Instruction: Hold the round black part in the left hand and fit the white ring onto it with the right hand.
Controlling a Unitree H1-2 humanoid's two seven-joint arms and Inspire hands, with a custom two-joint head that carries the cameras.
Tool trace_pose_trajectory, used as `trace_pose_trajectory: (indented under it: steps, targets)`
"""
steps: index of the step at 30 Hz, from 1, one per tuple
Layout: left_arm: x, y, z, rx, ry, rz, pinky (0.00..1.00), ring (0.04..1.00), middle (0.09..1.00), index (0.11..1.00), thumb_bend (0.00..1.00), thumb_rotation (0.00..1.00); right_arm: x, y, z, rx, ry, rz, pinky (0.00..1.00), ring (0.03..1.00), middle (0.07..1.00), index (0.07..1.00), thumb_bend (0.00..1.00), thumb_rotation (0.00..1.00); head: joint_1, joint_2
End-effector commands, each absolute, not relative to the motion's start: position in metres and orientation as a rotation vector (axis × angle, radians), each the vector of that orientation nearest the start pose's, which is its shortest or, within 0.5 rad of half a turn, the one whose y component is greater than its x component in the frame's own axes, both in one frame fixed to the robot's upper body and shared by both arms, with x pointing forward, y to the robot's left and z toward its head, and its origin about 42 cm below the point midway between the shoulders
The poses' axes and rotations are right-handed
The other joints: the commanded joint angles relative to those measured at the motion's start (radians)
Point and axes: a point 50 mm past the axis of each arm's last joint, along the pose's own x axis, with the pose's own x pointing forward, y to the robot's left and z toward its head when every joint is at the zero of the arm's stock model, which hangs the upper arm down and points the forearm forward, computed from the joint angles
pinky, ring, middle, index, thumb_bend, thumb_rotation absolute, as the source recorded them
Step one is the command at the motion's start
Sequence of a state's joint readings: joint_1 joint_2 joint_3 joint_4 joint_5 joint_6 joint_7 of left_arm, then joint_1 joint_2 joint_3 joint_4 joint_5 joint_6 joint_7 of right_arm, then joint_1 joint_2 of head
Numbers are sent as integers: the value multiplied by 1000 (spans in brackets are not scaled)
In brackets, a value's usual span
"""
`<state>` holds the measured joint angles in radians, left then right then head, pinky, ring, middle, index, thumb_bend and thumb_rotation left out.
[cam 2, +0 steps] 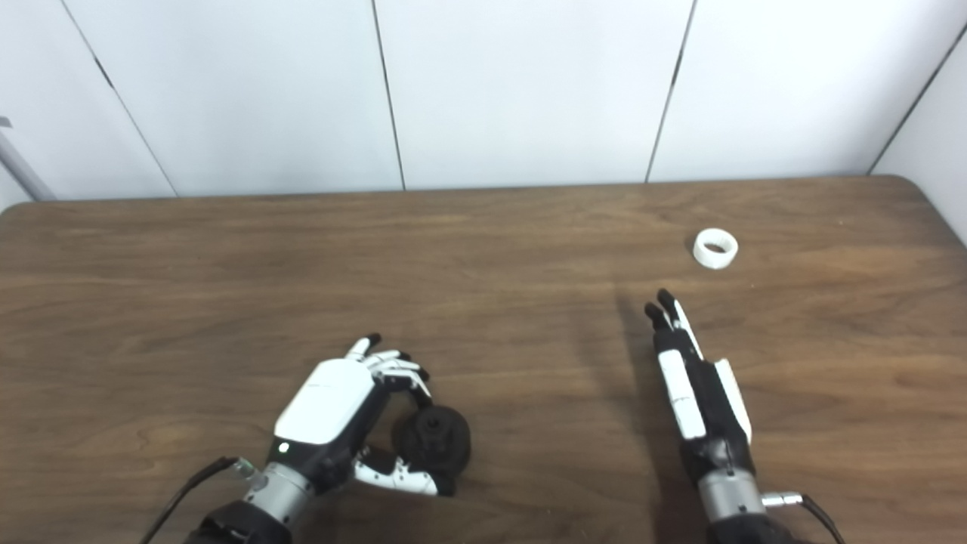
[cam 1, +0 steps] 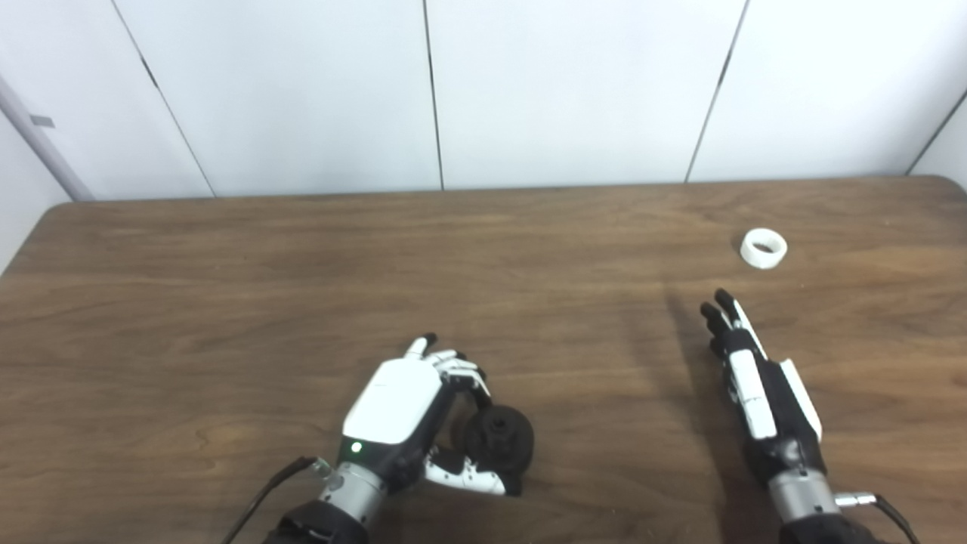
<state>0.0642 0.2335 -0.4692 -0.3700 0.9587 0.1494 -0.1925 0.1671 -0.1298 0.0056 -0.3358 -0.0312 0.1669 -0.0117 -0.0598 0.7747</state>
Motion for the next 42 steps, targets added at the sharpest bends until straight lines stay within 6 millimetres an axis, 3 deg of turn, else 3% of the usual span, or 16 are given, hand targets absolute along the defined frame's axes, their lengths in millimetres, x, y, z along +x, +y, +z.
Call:
trace_pose_trajectory:
  steps: [1, 19, 25, 29, 31, 33, 36, 42]
  targets:
    - [227, 148, 148, 1115, -290, -419, 1000, 859, 758, 485, 522, 53, 235, -242, 149, -132, -54, -37, 1000, 971, 947, 967, 605, 1000, -3, 6]
    - [223, 145, 122, 1087, -283, -448, 1000, 869, 768, 485, 521, 49, 238, -243, 158, -128, -42, -54, 1000, 962, 925, 948, 660, 1000, -44, 34]
    - [225, 147, 119, 1095, -282, -452, 1000, 871, 770, 486, 522, 50, 244, -250, 165, -140, -67, -76, 969, 956, 924, 938, 587, 998, -75, 31]
    - [227, 148, 118, 1095, -282, -452, 1000, 873, 772, 486, 522, 50, 250, -259, 179, -180, -120, -94, 959, 948, 926, 918, 580, 910, -95, 28]
    - [228, 149, 117, 1094, -285, -450, 1000, 872, 770, 485, 522, 50, 257, -266, 188, -234, -154, -137, 884, 914, 904, 877, 578, 808, -111, 25]
    - [228, 150, 117, 1094, -284, -451, 1000, 872, 770, 485, 522, 50, 261, -270, 194, -310, -160, -190, 832, 887, 876, 836, 641, 784, -129, 24]
    - [229, 153, 118, 1097, -283, -454, 1000, 877, 773, 485, 522, 50, 269, -279, 207, -397, -178, -243, 872, 883, 869, 824, 704, 773, -172, 32]
    - [231, 160, 121, 1105, -286, -456, 1000, 878, 772, 485, 522, 50, 294, -303, 233, -485, -194, -293, 889, 889, 883, 834, 776, 487, -233, 30]
